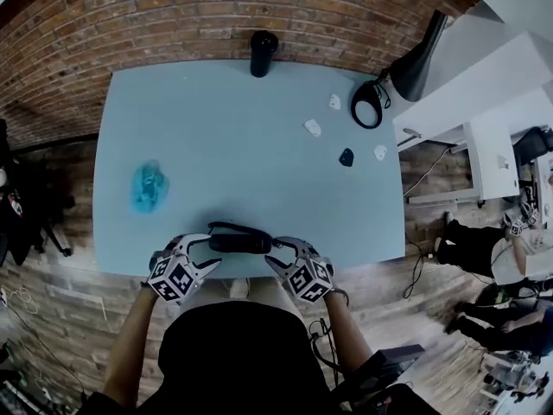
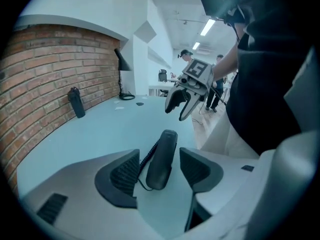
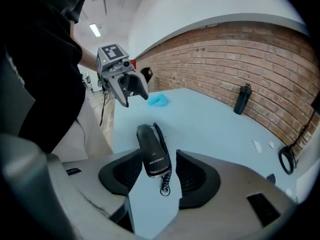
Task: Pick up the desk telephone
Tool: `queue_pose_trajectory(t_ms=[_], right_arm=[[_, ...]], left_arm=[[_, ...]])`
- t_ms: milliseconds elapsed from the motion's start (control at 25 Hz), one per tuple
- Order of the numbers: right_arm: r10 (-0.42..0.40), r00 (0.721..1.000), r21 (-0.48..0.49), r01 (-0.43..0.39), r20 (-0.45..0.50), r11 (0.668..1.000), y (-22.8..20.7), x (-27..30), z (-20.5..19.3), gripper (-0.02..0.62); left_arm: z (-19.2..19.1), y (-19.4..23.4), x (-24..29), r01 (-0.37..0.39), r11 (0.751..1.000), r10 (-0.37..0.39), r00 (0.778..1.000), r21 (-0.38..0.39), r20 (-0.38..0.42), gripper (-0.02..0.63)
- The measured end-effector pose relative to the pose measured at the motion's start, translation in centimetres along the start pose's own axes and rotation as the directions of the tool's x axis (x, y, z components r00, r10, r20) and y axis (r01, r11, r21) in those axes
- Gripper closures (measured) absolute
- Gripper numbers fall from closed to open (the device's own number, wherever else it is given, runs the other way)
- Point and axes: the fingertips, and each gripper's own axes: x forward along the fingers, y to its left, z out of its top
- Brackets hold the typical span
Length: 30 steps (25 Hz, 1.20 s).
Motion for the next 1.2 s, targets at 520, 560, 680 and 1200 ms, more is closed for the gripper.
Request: queue_pose_trajectory(t_ms=[520, 560, 680, 1200], right_arm=[[0.173, 0.957, -0.13, -0.207, -0.235, 0.97, 1.0, 3.4, -4.9, 0.278], [0.178, 0.954, -0.133, -0.214, -0.24, 0.968, 0.8, 3.7, -5.1, 0.275], [0.197, 0.945, -0.129, -0.237, -0.26, 0.963, 0.9, 4.4, -5.6, 0.27], [0.24, 0.921, -0.084, -0.277, -0.308, 0.957, 1.3, 6.3, -7.3, 0.27]], left_arm=[[-4.5, -1.2, 4.8, 0.084, 0.996, -0.08, 0.976, 0.012, -0.202, 0.256], [-4.9, -1.1, 5.0, 0.088, 0.996, -0.084, 0.973, 0.011, -0.215, 0.238], [-5.8, -1.2, 5.4, 0.106, 0.994, -0.102, 0.965, 0.004, -0.243, 0.227], [-8.3, -1.4, 7.6, 0.146, 0.989, -0.149, 0.942, -0.031, -0.301, 0.227]])
